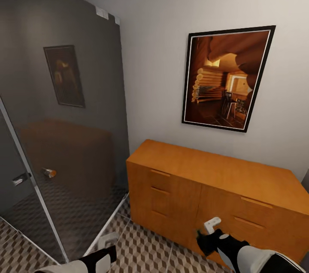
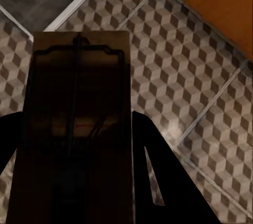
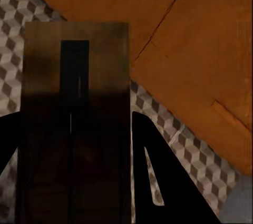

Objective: Take the four mousetraps from the cabinet in the bathroom and place them on the bathroom floor. Make sure all four end up on the same floor surface, and ensure that at least two of them are either under or directly next to the same bathroom sink.

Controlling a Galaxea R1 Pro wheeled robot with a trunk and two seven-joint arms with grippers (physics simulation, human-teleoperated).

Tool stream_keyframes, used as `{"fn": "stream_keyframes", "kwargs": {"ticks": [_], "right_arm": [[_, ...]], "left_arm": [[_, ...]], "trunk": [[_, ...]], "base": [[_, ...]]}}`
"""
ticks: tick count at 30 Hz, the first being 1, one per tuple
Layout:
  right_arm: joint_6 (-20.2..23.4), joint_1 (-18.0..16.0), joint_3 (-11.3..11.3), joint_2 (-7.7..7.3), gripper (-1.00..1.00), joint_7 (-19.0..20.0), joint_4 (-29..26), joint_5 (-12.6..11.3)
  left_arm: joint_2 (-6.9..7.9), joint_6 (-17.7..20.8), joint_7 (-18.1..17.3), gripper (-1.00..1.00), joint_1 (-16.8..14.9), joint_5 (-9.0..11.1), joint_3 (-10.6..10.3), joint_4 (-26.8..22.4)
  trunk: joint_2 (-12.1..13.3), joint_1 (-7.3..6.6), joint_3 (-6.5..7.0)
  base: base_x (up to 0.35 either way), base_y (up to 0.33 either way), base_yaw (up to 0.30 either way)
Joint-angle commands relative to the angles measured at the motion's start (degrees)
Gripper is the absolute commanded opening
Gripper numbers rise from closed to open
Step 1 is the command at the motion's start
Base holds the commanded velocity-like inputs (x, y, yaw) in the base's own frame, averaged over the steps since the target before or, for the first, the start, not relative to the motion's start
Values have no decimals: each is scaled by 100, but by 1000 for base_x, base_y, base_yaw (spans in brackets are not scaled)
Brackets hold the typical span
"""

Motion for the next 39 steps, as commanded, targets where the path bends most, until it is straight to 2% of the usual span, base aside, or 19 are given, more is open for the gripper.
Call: {"fn": "stream_keyframes", "kwargs": {"ticks": [1, 2, 3, 5, 9, 13, 14, 15, 16, 20, 30, 39], "right_arm": [[-138, 55, 43, 2, -100, -283, 14, -155], [-220, 91, 43, 2, -100, -533, 14, -270], [-250, 104, 43, 0, -100, -625, 14, -340], [-323, 135, 43, -9, -100, -851, 14, -654], [-370, 152, 50, -15, -100, -1005, 14, -974], [-423, 203, 51, -22, -100, -1036, 14, -1065], [-493, 268, 51, -26, -100, -1040, 14, -1074], [-674, 372, 52, -30, -100, -1043, 14, -1079], [-817, 423, 52, -31, -100, -1045, 14, -1078], [-1101, 497, 58, -36, -100, -1046, 14, -1078], [-1192, 532, 66, -42, -100, -1047, 10, -1058], [-1193, 533, 69, -42, -100, -1047, 7, -1052]], "left_arm": [[116, -196, -80, -100, 151, 18, -59, 16], [228, -398, -175, -100, 302, 21, -59, 16], [279, -510, -228, -100, 376, 21, -59, 16], [412, -972, -486, -100, 658, 20, -61, 16], [470, -1402, -810, -100, 887, 15, -84, 10], [570, -1487, -847, -100, 932, 11, -193, -1], [669, -1506, -842, -100, 936, 21, -195, -6], [862, -1532, -838, -100, 942, 75, -152, -14], [977, -1549, -838, -100, 944, 134, -96, -19], [1193, -1589, -833, -100, 945, 293, 56, -11], [1192, -1600, -871, -100, 965, 323, 90, 7], [1197, -1600, -872, -100, 968, 323, 90, 8]], "trunk": [[-5, 3, 0], [-5, 3, 0], [-5, 3, 0], [-5, 3, 0], [-5, 3, 0], [-5, 3, 0], [-5, 3, 0], [-5, 3, 0], [-5, 3, 0], [-5, 3, 0], [-5, 3, 0], [-5, 3, 0]], "base": [[0, 0, 0], [0, 0, 0], [0, 0, 0], [0, 0, 0], [0, 0, 0], [0, 0, 0], [0, 0, 0], [0, 0, 0], [0, 0, 0], [0, 0, 0], [0, 0, 12], [0, 0, 251]]}}
